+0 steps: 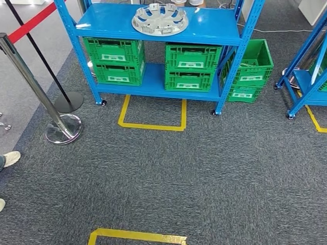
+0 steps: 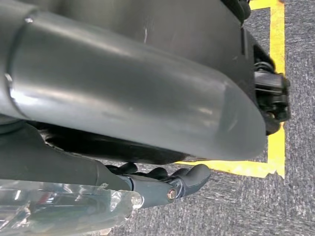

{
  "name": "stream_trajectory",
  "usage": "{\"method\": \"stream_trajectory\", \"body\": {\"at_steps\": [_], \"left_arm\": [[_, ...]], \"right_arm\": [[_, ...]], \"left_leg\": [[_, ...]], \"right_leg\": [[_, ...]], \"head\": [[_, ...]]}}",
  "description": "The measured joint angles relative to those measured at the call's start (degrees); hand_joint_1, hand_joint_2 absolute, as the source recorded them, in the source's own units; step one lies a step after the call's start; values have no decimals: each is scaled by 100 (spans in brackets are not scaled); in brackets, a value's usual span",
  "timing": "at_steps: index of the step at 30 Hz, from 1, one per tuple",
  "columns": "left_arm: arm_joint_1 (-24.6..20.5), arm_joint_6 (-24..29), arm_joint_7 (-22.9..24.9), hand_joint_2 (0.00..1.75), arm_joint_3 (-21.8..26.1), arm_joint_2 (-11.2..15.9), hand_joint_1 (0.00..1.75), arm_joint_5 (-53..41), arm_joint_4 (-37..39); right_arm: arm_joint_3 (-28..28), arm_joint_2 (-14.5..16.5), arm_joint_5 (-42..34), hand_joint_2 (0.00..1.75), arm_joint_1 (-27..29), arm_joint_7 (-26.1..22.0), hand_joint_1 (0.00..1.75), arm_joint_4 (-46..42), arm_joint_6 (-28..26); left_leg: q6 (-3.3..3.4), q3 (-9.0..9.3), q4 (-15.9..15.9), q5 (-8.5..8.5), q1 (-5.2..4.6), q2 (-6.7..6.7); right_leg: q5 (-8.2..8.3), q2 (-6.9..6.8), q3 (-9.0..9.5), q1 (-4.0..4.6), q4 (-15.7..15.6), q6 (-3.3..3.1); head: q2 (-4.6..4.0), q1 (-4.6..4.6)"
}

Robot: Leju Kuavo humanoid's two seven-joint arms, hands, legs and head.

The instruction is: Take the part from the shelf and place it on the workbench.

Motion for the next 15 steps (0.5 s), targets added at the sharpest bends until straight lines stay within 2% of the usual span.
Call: {"method": "stream_trajectory", "body": {"at_steps": [2, 3, 4, 5, 8, 9, 11, 13, 14, 15], "left_arm": [[15, 21, 7, 0, -36, -1, 0, 0, -4], [22, 27, 8, 0, -53, -1, 0, 0, -5], [26, 32, 8, 0, -68, -1, 0, 0, -8], [27, 34, 8, 0, -78, 0, 0, 0, -11], [26, 39, 9, 0, -91, 1, 0, 1, -22], [26, 41, 9, 0, -94, 2, 0, 3, -26], [27, 45, 13, 0, -99, 2, 0, 12, -33], [30, 47, 19, 0, -101, 2, 0, 21, -36], [33, 46, 22, 0, -101, 2, 0, 25, -36], [35, 46, 24, 0, -101, 2, 0, 27, -36]], "right_arm": [[0, -1, -1, 0, 4, 15, 0, 0, 1], [0, -1, -1, 0, 4, 20, 0, 0, 2], [0, -1, -1, 0, 4, 22, 0, 0, 3], [0, -1, 1, 0, 3, 22, 0, 0, 5], [0, 1, 0, 0, 1, 22, 0, -1, 13], [0, 1, -1, 0, 0, 22, 0, -1, 14], [0, 2, -2, 0, 1, 25, 0, -1, 13], [0, 2, -2, 0, 3, 26, 0, 0, 11], [0, 2, -2, 0, 4, 26, 0, 0, 10], [0, 2, -2, 0, 5, 26, 0, 0, 9]], "left_leg": [[-27, 80, 1, -53, 4, -18], [-55, 113, 11, -84, -6, -26], [-83, 134, 18, -110, -16, -33], [-112, 143, 19, -126, -26, -36], [-186, 149, 17, -156, -23, -36], [-215, 114, 101, -217, -20, -31], [-271, -147, 634, -499, -13, -19], [-303, -588, 1424, -799, -5, -16], [-308, -744, 1658, -819, -3, -16], [-305, -799, 1683, -721, -2, -15]], "right_leg": [[463, 0, 302, -8, -710, -9], [631, 4, 469, -9, -1080, -23], [726, 11, 597, -7, -1335, -48], [746, 19, 658, -1, -1451, -81], [735, 30, 686, -1, -1475, -194], [734, 25, 693, -13, -1486, -227], [721, 5, 709, -32, -1499, -282], [697, -10, 721, -33, -1499, -318], [683, -11, 734, -33, -1499, -326], [667, -7, 755, -34, -1498, -327]], "head": [[0, 2], [0, 3], [0, 0], [0, -2], [0, -6], [0, -16], [0, -43], [0, -57], [0, -59], [0, -58]]}}
